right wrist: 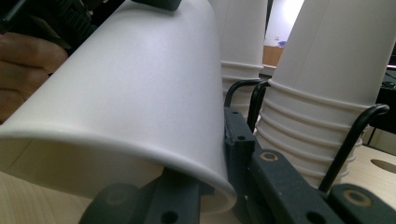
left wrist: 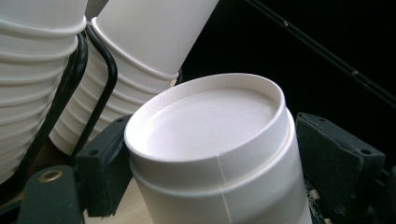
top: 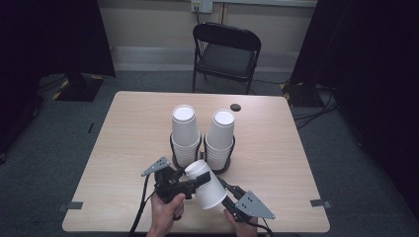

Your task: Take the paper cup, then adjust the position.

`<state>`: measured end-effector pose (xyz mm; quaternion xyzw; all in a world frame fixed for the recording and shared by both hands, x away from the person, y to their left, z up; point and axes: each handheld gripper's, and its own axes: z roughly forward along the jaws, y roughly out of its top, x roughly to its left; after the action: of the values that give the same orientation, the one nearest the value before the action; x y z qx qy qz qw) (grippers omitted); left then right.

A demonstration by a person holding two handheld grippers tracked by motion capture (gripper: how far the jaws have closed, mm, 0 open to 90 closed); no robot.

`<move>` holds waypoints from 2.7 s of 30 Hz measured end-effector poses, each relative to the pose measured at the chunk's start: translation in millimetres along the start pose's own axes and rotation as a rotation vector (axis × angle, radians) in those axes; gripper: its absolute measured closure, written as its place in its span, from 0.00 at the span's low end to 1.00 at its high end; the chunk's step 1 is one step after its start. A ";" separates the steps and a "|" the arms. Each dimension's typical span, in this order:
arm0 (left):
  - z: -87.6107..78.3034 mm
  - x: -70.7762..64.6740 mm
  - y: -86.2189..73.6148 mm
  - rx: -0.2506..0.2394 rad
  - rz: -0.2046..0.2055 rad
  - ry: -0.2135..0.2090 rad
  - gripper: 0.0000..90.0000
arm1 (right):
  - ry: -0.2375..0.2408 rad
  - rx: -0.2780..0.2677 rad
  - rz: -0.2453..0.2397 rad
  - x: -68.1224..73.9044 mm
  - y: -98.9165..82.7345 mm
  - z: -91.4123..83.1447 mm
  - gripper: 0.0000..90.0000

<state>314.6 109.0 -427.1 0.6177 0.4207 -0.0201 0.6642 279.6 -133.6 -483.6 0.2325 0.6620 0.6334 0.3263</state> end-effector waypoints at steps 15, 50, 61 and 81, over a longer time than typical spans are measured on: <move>-1.2 1.8 8.6 -0.037 0.077 0.022 0.17 | 0.032 0.056 0.041 0.2 4.5 -3.0 0.94; -17.0 3.6 5.8 -0.027 0.610 0.174 0.17 | 0.007 0.341 0.100 -16.9 4.9 -4.3 0.95; -12.7 -1.5 -1.9 0.062 0.732 0.168 0.17 | 0.023 0.381 0.128 -24.2 5.0 -8.9 0.95; -14.6 -0.5 -14.2 0.174 0.869 0.163 0.18 | 0.078 0.452 0.123 -33.2 9.3 -4.7 0.95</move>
<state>298.8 117.6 -436.4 0.7901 0.1699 0.2738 0.5214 297.6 -160.0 -469.9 0.3150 0.7836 0.4964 0.2010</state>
